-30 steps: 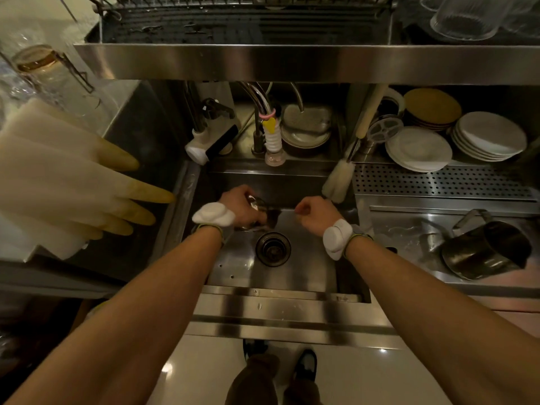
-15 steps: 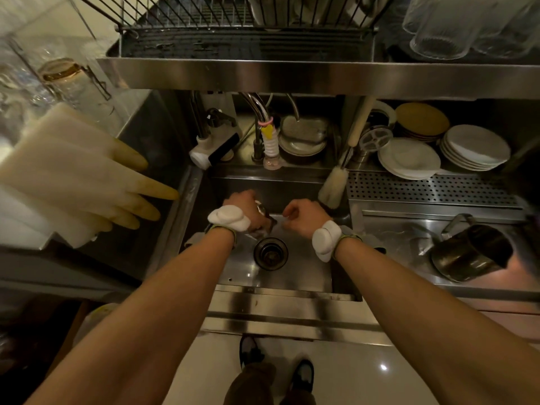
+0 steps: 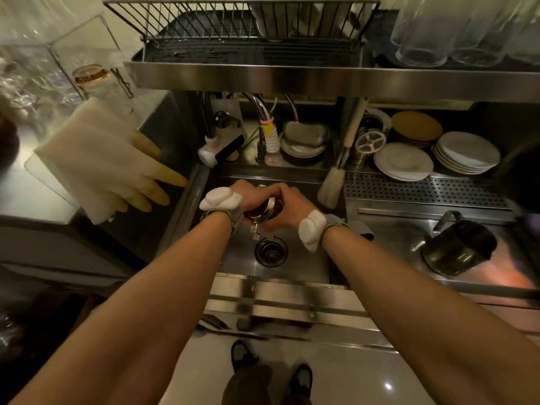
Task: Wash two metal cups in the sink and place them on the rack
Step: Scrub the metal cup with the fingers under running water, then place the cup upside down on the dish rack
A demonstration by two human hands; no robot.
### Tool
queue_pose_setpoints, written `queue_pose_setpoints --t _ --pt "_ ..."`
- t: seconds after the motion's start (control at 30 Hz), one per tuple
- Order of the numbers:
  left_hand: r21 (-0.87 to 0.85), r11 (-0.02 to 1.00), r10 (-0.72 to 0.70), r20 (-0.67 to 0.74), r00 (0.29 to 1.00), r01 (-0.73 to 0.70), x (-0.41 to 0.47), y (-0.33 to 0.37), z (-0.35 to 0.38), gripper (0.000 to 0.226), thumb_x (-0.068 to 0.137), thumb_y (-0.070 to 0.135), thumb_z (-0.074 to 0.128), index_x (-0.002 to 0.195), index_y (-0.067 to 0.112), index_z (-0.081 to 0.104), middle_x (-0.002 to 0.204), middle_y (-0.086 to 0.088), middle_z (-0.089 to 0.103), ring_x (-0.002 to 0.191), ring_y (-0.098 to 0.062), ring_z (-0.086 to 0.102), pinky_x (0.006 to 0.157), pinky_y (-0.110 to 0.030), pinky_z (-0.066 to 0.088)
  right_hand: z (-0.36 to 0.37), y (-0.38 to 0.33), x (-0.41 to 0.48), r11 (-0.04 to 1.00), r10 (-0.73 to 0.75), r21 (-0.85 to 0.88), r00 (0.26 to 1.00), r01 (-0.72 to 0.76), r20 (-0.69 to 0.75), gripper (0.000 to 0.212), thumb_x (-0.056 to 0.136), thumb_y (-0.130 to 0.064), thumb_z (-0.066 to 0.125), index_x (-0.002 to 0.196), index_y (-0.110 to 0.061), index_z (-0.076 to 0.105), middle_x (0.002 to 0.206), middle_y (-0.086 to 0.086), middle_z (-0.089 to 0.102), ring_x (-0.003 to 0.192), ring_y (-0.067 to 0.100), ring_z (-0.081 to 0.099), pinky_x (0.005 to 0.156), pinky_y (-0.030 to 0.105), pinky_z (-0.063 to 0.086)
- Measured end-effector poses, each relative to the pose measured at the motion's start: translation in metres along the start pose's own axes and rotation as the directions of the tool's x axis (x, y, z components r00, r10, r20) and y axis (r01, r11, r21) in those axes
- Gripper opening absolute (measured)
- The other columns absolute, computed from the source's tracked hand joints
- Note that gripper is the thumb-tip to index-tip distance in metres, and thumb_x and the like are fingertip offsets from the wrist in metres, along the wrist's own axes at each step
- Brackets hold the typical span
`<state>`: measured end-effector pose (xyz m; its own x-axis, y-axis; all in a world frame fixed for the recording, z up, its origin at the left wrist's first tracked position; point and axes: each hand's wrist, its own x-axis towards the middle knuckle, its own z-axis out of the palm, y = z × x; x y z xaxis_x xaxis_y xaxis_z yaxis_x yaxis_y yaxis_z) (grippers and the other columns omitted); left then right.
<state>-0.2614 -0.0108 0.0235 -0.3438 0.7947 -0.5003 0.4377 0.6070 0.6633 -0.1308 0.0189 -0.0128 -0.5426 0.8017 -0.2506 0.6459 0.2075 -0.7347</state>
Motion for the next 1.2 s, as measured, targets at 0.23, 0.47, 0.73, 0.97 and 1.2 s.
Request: queue_pose_setpoints --t 0.23,0.47,0.73,0.97,1.2 --pt "0.003 0.992 0.125 -0.053 0.991 -0.125 -0.034 0.029 -0.036 0.052 0.086 0.041 0.065 0.118 0.001 0.059 0.112 -0.019 0.067 0.085 -0.031 0.066 0.059 -0.035 0.054 -0.025 -0.046 -0.01 0.988 -0.148 -0.059 0.983 0.142 -0.112 0.058 0.046 -0.042 0.09 0.097 -0.037 0.062 0.094 -0.018 0.068 0.088 -0.008 0.063 0.08 0.022 0.056" --pt "0.224 0.949 0.256 -0.14 0.956 -0.221 -0.076 0.05 -0.107 0.059 0.067 0.067 0.067 0.078 0.009 0.063 0.08 -0.011 0.067 0.07 -0.025 0.067 0.061 -0.034 0.059 -0.039 -0.117 -0.026 0.975 -0.209 -0.123 0.958 0.187 -0.197 0.1 0.031 -0.066 0.08 0.119 -0.027 0.05 0.121 -0.002 0.057 0.107 0.016 0.059 0.089 0.039 0.054" --pt "0.362 0.87 0.428 -0.216 0.878 -0.335 -0.122 0.076 -0.187 0.06 0.063 0.064 0.071 0.09 0.011 0.069 0.078 -0.004 0.067 0.066 -0.017 0.063 0.056 -0.025 0.052 -0.052 -0.196 -0.044 0.953 -0.299 -0.165 0.888 0.256 -0.35 0.091 0.05 -0.047 0.086 0.126 -0.025 0.042 0.121 0.001 0.062 0.114 0.028 0.055 0.095 0.046 0.049" --pt "0.309 0.808 0.577 -0.243 0.78 -0.502 -0.135 0.104 -0.223 0.051 0.059 0.058 0.075 0.086 0.015 0.065 0.089 -0.004 0.07 0.076 -0.016 0.064 0.062 -0.025 0.051 -0.081 -0.247 -0.046 0.923 -0.384 -0.199 0.804 0.329 -0.454 0.09 0.061 -0.028 0.086 0.134 -0.017 0.036 0.125 0.007 0.061 0.114 0.027 0.058 0.098 0.041 0.048" --pt "0.175 0.718 0.686 -0.343 0.642 -0.673 -0.14 0.124 -0.266 0.071 0.076 0.059 0.066 0.131 0.015 0.052 0.122 -0.004 0.058 0.106 -0.02 0.057 0.082 -0.026 0.044 -0.115 -0.298 -0.029 0.9 -0.429 -0.199 0.703 0.388 -0.568 0.078 0.062 -0.032 0.084 0.124 -0.014 0.04 0.107 0.001 0.062 0.093 0.017 0.058 0.081 0.027 0.048"
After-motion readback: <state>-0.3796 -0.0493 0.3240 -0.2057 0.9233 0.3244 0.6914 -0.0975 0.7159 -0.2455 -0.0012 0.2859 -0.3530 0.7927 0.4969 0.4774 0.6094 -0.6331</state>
